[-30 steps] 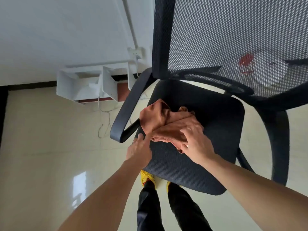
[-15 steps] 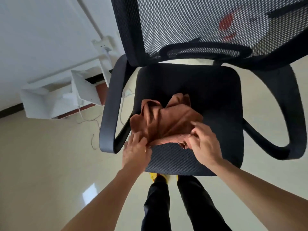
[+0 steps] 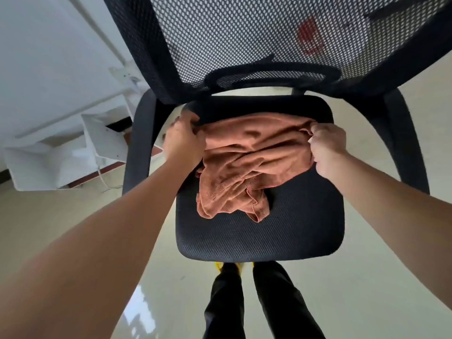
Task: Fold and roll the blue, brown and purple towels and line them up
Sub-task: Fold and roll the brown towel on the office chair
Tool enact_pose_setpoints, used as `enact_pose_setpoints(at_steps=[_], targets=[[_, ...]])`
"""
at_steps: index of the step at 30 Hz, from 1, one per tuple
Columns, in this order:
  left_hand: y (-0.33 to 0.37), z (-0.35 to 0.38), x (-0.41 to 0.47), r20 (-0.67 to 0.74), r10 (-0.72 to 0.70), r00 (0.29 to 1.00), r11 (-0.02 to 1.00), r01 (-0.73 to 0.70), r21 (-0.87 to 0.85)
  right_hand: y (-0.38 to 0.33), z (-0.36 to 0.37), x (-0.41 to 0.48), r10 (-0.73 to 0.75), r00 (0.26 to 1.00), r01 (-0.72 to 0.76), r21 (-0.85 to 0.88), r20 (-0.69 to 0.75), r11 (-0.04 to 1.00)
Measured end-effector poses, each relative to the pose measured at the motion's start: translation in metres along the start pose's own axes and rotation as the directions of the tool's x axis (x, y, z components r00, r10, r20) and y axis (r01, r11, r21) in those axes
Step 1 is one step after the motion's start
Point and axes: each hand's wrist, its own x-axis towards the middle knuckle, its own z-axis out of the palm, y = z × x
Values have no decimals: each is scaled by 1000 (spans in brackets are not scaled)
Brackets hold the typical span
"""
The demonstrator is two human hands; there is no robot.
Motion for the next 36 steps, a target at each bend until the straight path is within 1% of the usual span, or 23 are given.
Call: enact_pose_setpoints(at_steps=[2, 4, 7, 8, 11, 13, 15, 17, 19, 20, 22, 24, 26, 27, 28, 29, 31, 33, 34, 35, 36], targets=[[-16, 11, -1, 2, -77, 997, 997, 77, 15, -1, -6, 14, 86, 996, -86, 57, -4, 995], [-32, 27, -11, 74, -196, 978, 981, 196, 13, 1, -14, 25, 150, 987, -155, 93, 57, 984], [-46, 53, -38, 236, -406, 883, 904, 426, -41, 19, -24, 26, 246, 956, -268, 135, 158, 954], [-48, 60, -49, 266, -442, 857, 879, 473, -62, 29, -24, 20, 294, 942, -317, 139, 164, 938], [-50, 80, -81, 278, -501, 819, 835, 542, -93, 62, -16, -8, 454, 873, -470, 61, 177, 881], [-46, 89, -101, 295, -524, 799, 818, 569, -88, 81, -4, -28, 510, 816, -526, -17, 271, 851], [-40, 94, -119, 349, -499, 793, 834, 549, -53, 93, 9, -47, 514, 779, -526, -70, 359, 847], [-36, 98, -138, 439, -474, 763, 834, 550, -54, 100, 19, -60, 473, 793, -462, -128, 385, 878], [-36, 98, -153, 536, -482, 693, 815, 580, -17, 101, 20, -65, 412, 827, -377, -166, 384, 911], [-39, 97, -159, 564, -497, 660, 810, 586, 27, 101, 15, -64, 390, 845, -353, -168, 365, 921], [-45, 95, -168, 581, -533, 615, 813, 561, 152, 104, -3, -55, 329, 902, -281, -201, 279, 939], [-51, 94, -175, 586, -576, 570, 802, 533, 270, 116, -29, -44, 285, 940, -216, -316, 189, 924], [-56, 94, -177, 605, -588, 537, 791, 535, 295, 135, -57, -38, 316, 942, -246, -408, 112, 879], [-58, 94, -175, 605, -582, 543, 796, 531, 290, 144, -67, -36, 332, 938, -258, -441, 99, 860], [-58, 93, -171, 589, -575, 568, 805, 522, 283, 150, -75, -35, 335, 937, -248, -477, 104, 843], [-57, 91, -164, 548, -568, 614, 816, 506, 279, 153, -80, -33, 319, 941, -217, -517, 116, 828], [-53, 82, -145, 395, -549, 737, 836, 498, 232, 149, -80, -24, 226, 965, -113, -570, 131, 814], [-50, 79, -120, 206, -510, 835, 860, 502, 93, 135, -71, -11, 116, 984, -22, -550, 137, 835], [-49, 78, -105, 142, -498, 855, 865, 502, 8, 126, -63, -5, 74, 986, 12, -512, 148, 859], [-47, 79, -88, 108, -510, 854, 852, 518, -77, 118, -54, 2, 39, 987, 40, -470, 156, 882], [-46, 81, -72, 102, -539, 836, 821, 549, -160, 109, -44, 9, 14, 987, 59, -439, 160, 897]])
